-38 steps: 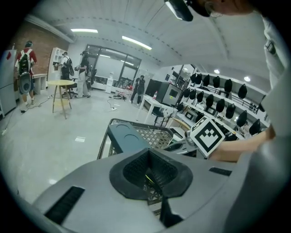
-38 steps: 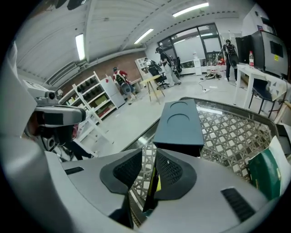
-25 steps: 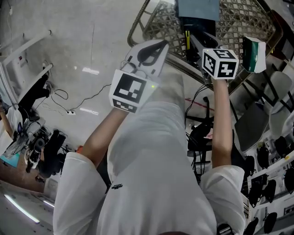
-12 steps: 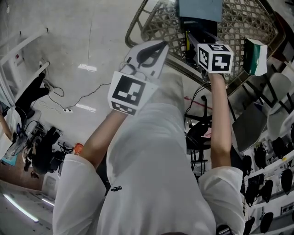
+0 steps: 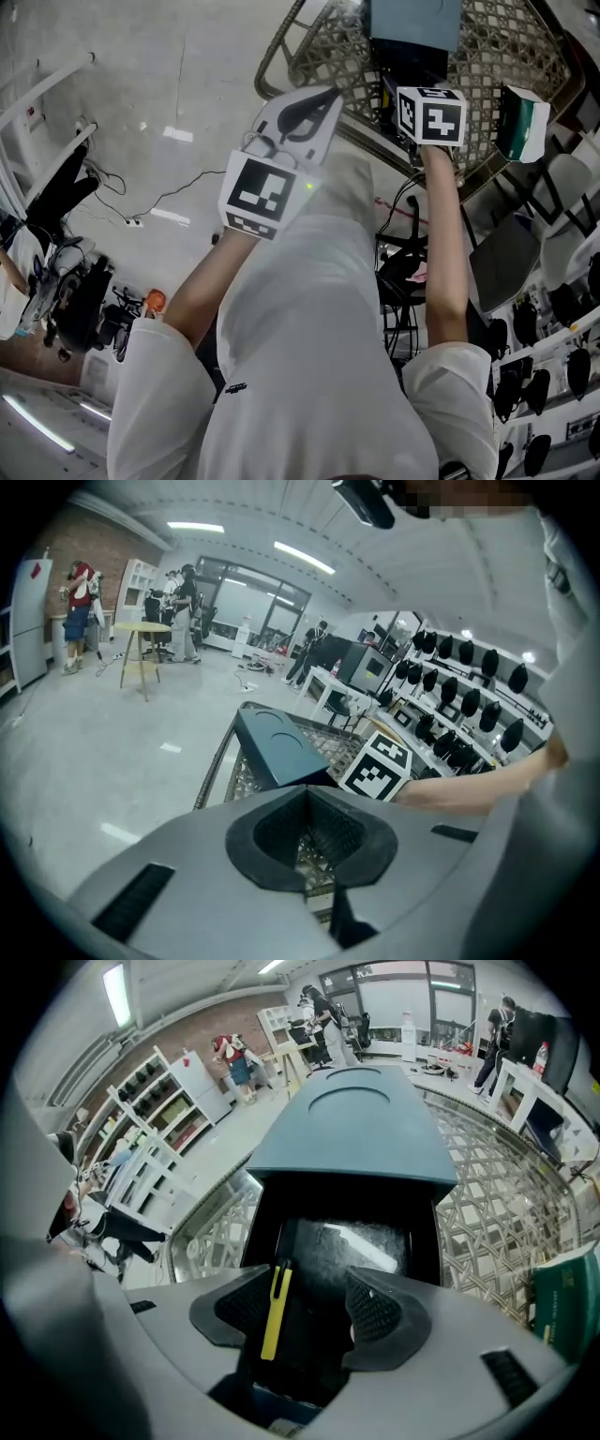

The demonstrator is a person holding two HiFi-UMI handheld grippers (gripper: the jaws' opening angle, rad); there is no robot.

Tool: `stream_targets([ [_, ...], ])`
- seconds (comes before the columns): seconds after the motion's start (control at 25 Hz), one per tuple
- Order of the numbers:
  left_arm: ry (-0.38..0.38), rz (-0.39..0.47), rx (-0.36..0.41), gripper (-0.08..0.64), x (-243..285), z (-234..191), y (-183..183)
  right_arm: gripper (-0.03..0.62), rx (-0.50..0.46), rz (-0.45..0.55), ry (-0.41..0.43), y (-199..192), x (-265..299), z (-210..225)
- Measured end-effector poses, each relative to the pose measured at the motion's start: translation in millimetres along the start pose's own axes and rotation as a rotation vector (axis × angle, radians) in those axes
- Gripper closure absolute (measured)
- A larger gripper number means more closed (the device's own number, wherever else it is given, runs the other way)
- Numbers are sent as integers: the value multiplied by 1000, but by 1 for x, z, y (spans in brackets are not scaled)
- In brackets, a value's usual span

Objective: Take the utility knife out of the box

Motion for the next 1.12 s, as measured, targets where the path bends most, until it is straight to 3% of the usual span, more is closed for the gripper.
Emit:
stream_targets([
  [0.36, 8, 13, -15, 558, 0, -4, 3, 353, 1, -36, -97, -2, 6, -2],
  [0.52, 12, 14, -15, 560, -2, -5, 1, 422, -65, -41, -181, -5, 7, -1],
  [0.64, 14, 12, -13, 558, -4, -6, 0, 457, -75, -37, -180, -5, 7, -3],
  [0.72, 16, 10, -12, 558, -4, -7, -1, 527, -71, -36, -176, -6, 8, -6],
  [1.12, 9, 12, -12, 558, -8, -8, -2, 537, -78, -32, -169, -7, 8, -6],
])
Point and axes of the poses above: the fingertips, and each gripper's own axes: x forward along the fingers, z to its right, y out of its top, the point moved 6 cm from there along -x, backward along the fingers, and after that the axes turned 6 degrees about y, right-handed, at the moved point
